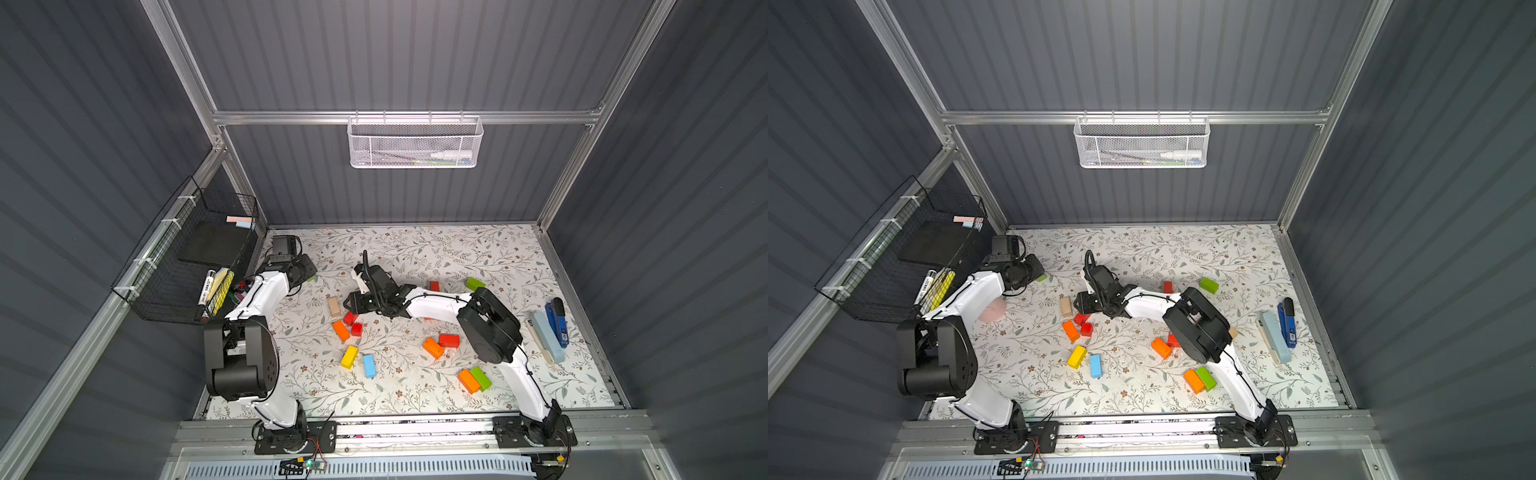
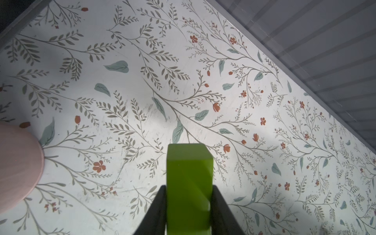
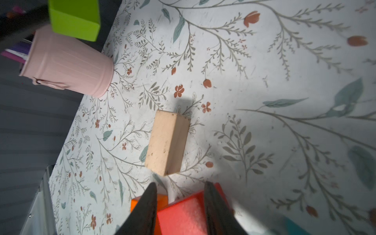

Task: Assemble a heart with building blocks
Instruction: Move the building block to the center of the board.

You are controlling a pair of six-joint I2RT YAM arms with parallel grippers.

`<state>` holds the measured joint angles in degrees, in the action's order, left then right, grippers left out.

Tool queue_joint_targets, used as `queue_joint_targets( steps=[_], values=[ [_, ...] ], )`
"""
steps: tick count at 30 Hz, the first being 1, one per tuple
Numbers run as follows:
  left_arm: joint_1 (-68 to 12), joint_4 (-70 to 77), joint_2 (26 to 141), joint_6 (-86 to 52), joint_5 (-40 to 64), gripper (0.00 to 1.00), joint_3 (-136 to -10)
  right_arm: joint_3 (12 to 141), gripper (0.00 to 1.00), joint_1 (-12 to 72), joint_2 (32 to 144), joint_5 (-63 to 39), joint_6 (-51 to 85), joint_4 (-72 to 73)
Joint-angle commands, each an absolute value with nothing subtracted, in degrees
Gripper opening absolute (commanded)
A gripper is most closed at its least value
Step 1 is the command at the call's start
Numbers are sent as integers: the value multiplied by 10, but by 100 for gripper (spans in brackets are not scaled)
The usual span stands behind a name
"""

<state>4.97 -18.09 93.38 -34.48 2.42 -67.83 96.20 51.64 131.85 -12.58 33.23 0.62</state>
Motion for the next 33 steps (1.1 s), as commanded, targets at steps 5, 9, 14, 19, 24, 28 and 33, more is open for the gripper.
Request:
queue_joint_targets(
  steps=[5,9,14,19,24,28,33],
  values=[
    [50,-182,911,-332,28,27,-675,988,41,521,1340,-106,306,-46],
    [50,-181,912,-331,33,27,-674,969,41,524,1335,-126,299,-31],
    [50,-181,912,-331,35,27,-674,928,41,534,1313,-146,296,-8],
    [50,-179,912,-330,37,27,-673,856,41,542,1280,-154,323,50],
    [50,-179,910,-330,36,27,-672,822,41,561,1261,-158,342,80],
    [50,-178,910,-331,36,27,-672,780,41,577,1244,-147,389,131],
    [50,-176,913,-330,46,27,-671,725,41,604,1222,-137,452,225]
  ],
)
